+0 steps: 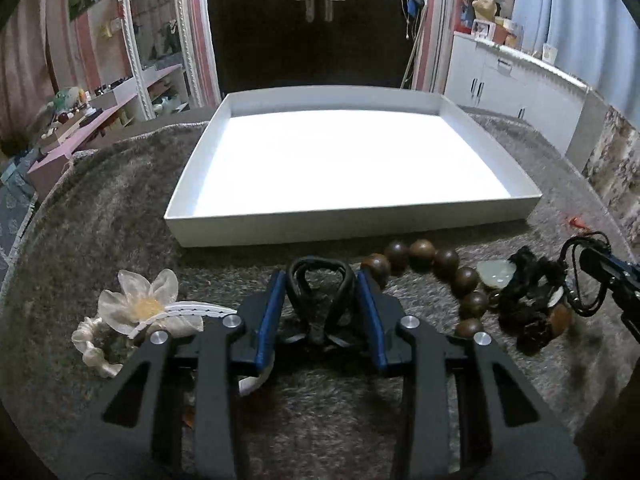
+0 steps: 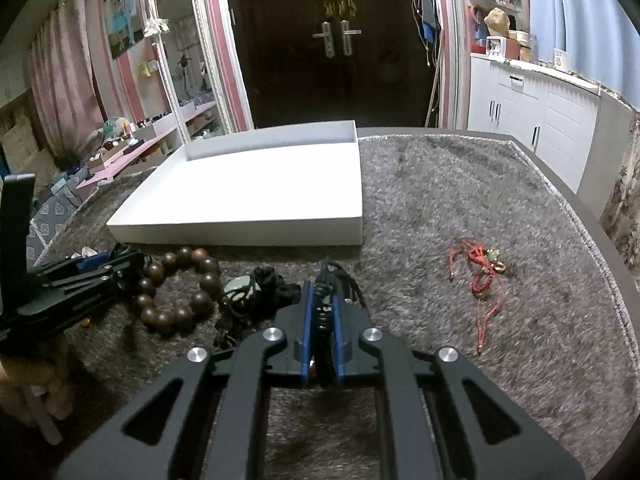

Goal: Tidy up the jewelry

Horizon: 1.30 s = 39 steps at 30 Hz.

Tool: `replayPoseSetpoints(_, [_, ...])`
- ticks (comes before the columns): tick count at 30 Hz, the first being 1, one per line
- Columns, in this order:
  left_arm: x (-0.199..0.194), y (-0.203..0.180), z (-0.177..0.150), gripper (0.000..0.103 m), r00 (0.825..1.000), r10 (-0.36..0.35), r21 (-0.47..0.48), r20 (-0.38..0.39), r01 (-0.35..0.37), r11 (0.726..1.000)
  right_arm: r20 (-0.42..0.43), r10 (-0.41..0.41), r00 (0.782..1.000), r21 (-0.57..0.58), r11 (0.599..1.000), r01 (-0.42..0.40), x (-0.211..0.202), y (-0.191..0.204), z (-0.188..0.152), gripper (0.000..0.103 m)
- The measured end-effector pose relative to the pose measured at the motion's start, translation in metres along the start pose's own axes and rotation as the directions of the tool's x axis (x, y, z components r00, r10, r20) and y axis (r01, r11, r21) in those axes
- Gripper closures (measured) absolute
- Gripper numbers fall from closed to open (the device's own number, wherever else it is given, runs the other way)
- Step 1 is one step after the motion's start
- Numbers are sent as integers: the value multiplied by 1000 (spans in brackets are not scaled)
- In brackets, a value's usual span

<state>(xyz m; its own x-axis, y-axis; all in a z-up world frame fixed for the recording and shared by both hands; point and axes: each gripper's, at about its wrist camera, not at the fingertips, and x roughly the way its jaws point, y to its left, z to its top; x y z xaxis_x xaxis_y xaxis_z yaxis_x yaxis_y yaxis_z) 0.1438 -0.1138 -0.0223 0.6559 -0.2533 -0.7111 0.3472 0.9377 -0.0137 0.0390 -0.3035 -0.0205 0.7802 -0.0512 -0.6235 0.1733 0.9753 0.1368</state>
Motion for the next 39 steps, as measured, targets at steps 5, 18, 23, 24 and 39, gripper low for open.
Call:
replayPoseSetpoints(5, [-30,8,13,67,998,-19,-9,53,19,1000,56,8,998,-17,1000,-7,-21,5,19,95])
replayPoseSetpoints(18, [4,37,92,67,998,36,-9,55,-35,999,63,204,977,-70,977,-199,36,14,118,95])
replayPoseSetpoints(23, [53,55,95,67,997,63,-23,-42,-64,998,-50,173,984,-56,983,-175,98,16,114,95])
replayPoseSetpoints(24, [62,57,92,67,996,60,-18,-66,-61,998,-70,168,983,-42,984,-171,109,14,111,95])
replayPoseSetpoints(39, [13,70,99,19,999,10,-18,-35,-11,1000,-73,137,988,-44,989,-140,61,-6,109,34])
